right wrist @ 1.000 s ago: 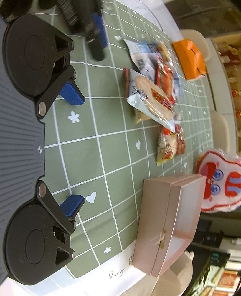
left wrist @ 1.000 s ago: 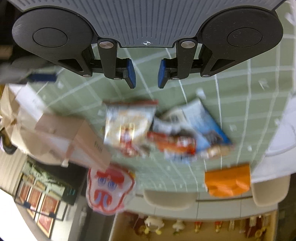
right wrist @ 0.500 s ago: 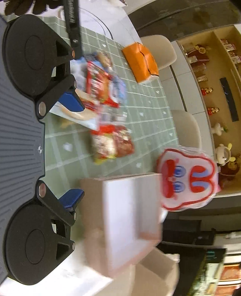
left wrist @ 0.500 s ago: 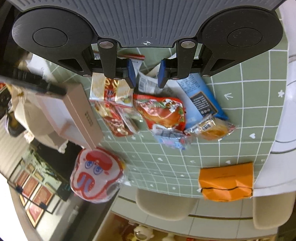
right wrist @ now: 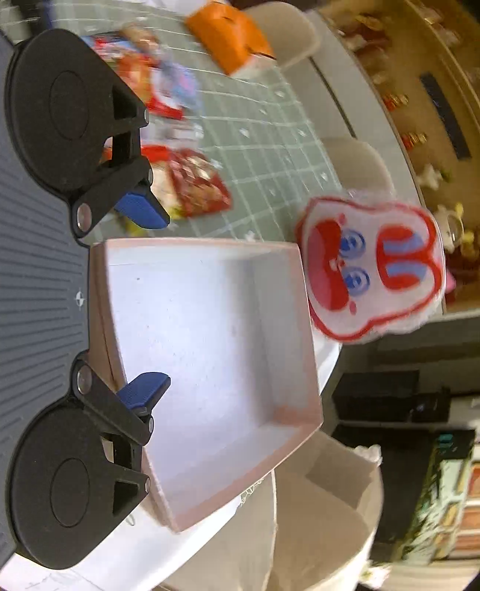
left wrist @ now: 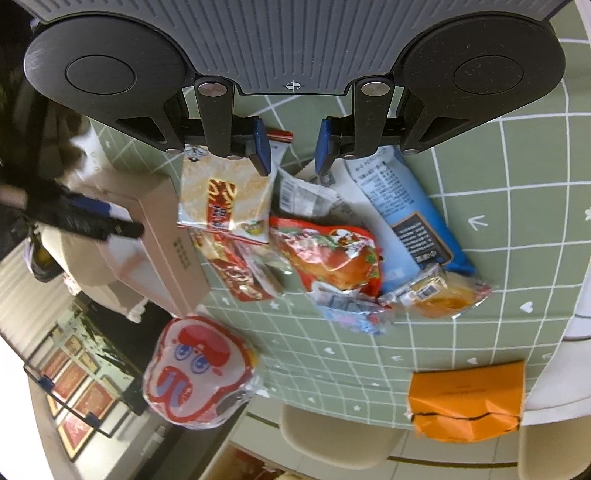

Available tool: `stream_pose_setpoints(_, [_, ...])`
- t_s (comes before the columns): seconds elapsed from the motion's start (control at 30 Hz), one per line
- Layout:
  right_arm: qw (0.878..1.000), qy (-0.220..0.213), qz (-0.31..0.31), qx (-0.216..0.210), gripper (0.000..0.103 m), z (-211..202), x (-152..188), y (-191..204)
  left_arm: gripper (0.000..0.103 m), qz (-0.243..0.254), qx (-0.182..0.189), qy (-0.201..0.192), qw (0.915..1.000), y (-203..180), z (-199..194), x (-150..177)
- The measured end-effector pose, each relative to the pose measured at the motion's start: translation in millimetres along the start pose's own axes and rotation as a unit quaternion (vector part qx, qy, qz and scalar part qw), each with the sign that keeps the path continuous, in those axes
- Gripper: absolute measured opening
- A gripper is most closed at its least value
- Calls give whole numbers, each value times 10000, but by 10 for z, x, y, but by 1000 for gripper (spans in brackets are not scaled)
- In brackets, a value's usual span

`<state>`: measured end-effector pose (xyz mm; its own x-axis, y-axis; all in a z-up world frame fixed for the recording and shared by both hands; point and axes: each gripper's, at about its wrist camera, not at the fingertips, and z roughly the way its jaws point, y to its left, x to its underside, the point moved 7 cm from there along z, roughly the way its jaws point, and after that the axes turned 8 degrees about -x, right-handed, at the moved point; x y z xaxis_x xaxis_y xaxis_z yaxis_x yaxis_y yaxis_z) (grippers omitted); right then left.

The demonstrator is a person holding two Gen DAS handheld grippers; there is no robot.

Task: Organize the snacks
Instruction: 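Grasp the white rice-cracker bag with red label with the right tool, then grasp the beige rice bar with the left tool while the right tool sets the rice-cracker bag aside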

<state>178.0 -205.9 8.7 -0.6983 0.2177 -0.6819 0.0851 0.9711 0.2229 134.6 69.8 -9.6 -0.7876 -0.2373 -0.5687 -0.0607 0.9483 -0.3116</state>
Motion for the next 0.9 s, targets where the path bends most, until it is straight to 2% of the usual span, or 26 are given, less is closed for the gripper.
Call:
stream_pose_setpoints(0.1, [9996, -8, -281, -71, 86, -88, 110, 129, 30, 30, -14, 26, 10000, -14, 1, 26])
stream_pose_setpoints(0.17, [9989, -302, -365, -31, 85, -233, 149, 227, 30, 54, 5, 20, 10000, -26, -13, 36])
stream_pose_setpoints(0.23, [9971, -567, -399, -325, 85, -413, 174, 366, 30, 53, -27, -34, 10000, -13, -36, 29])
stream_pose_setpoints(0.27, [9958, -592, -355, -605, 85, -488, 216, 467, 30, 12, -59, -75, 10000, 6, -46, 12])
stream_pose_setpoints(0.37, [9900, -289, -221, -1361, 83, -433, 307, 753, 30, -167, -138, -194, 9996, 92, -79, -48])
stream_pose_setpoints(0.47, [9884, -54, -220, -1505, 77, -187, 398, 969, 30, -216, -174, -199, 9994, 145, -96, -83])
stream_pose_setpoints(0.5, [9889, 52, -182, -1473, 70, -63, 420, 1008, 30, -195, -164, -199, 9995, 149, -103, -85])
stream_pose_setpoints(0.57, [9861, 531, 153, -1567, 31, 152, 483, 1008, 30, -125, -136, -200, 9996, 147, -119, -77])
stream_pose_setpoints(0.63, [9777, 743, 600, -1868, 29, 128, 580, 942, 30, -62, -124, -190, 9997, 147, -132, -68])
stream_pose_setpoints(0.67, [9749, 784, 670, -1973, 25, 64, 624, 903, 30, -47, -110, -189, 9997, 149, -132, -63])
stream_pose_setpoints(0.77, [9700, 930, 829, -2088, 23, -192, 857, 689, 30, 8, -42, -165, 9999, 102, -93, -52])
stream_pose_setpoints(0.9, [9698, 958, 1301, -1828, 23, -514, 1226, 246, 30, 204, 145, -34, 9997, -93, 9, -25])
